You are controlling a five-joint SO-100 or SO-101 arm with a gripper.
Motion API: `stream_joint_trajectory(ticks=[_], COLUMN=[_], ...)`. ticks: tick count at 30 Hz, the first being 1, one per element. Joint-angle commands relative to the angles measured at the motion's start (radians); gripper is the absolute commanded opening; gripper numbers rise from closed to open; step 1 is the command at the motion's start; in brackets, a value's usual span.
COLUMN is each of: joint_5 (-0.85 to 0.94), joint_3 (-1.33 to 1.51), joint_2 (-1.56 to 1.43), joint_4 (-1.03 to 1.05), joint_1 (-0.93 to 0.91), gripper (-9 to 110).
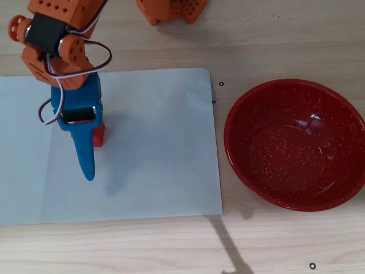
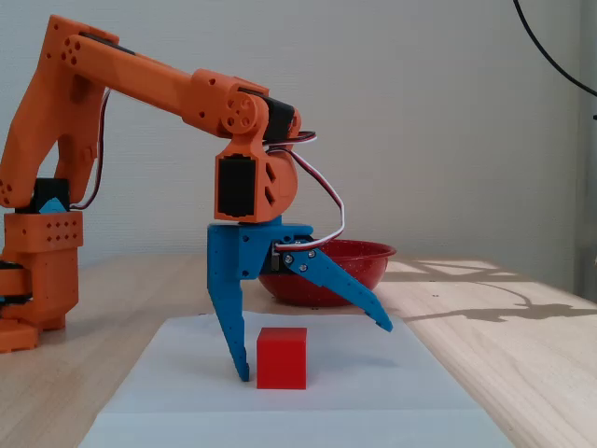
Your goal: Grasp the red cube and put it in the red bowl
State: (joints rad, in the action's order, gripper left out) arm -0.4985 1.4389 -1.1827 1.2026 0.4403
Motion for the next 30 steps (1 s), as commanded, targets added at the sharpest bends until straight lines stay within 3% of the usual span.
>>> stream_joint_trajectory(ticks=[1, 14, 21, 30], joint_5=[0.008, 0.008, -0.005, -0.032], joint_3=[-0.083, -0.092, -0.086, -0.084], joint_2=[-0.029, -0.043, -0.048, -0.063], joint_4=[-0.035, -0.028, -0.029, -0.018], joint_1=[0.038, 0.037, 0.041, 0.044], gripper=[61, 36, 33, 10])
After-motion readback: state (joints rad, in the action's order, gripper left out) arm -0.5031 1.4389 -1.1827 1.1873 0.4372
